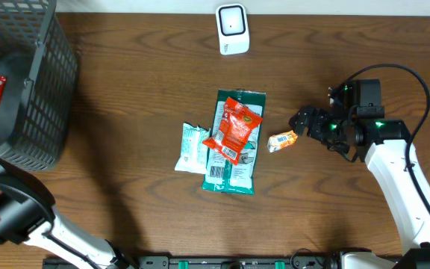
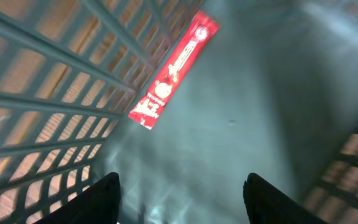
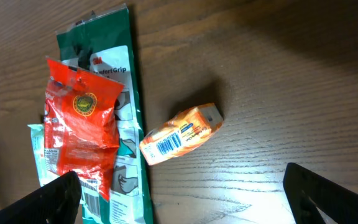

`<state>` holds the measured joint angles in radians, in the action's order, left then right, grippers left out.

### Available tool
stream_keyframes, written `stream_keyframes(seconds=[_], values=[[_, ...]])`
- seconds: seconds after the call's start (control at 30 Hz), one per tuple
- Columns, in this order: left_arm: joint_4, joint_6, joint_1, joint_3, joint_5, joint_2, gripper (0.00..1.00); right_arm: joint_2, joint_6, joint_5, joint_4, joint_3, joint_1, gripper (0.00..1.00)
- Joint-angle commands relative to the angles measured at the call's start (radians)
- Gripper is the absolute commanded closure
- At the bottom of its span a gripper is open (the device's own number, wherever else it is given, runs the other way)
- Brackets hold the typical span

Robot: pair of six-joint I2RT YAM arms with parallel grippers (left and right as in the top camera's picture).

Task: Scan the item barcode
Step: 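Move the left gripper back into the basket and grasp the red Nescafe stick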

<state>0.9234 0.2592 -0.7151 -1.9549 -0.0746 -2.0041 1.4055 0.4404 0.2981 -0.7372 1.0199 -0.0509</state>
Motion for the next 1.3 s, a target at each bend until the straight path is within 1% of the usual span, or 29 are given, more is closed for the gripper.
stream_keyframes(seconds=[0.0,0.17,0.27,0.33,0.6,0.7,0.87,1.03,1.27], values=[[-0.014,0.1,-0.021,-0.011,-0.004,-0.093,0.35,0.002,0.008,-0.002,0.0,0.012,0.003,0.01],[-0.053,0.198,-0.022,-0.011,-0.008,-0.186,0.35,0.002,0.008,-0.002,0.0,0.012,0.003,0.01],[-0.105,0.201,-0.021,-0.011,-0.024,-0.229,0.35,0.002,0.008,-0.002,0.0,0.012,0.003,0.01],[-0.131,0.201,-0.021,-0.011,-0.049,-0.249,0.32,0.002,0.008,-0.002,0.0,0.012,0.003,0.01],[-0.23,0.229,-0.024,-0.011,-0.048,-0.291,0.32,0.002,0.008,-0.002,0.0,0.012,0.003,0.01],[-0.245,0.246,-0.025,-0.011,-0.048,-0.308,0.32,0.002,0.008,-0.002,0.0,0.012,0.003,0.01],[-0.294,0.245,-0.035,0.01,-0.048,-0.341,0.3,0.002,0.008,-0.002,0.0,0.012,0.003,0.01],[-0.305,0.245,-0.039,0.01,-0.054,-0.391,0.28,0.002,0.008,-0.002,0.0,0.012,0.003,0.01],[-0.289,0.241,-0.039,0.016,-0.171,-0.455,0.27,0.002,0.008,-0.002,0.0,0.012,0.003,0.01]])
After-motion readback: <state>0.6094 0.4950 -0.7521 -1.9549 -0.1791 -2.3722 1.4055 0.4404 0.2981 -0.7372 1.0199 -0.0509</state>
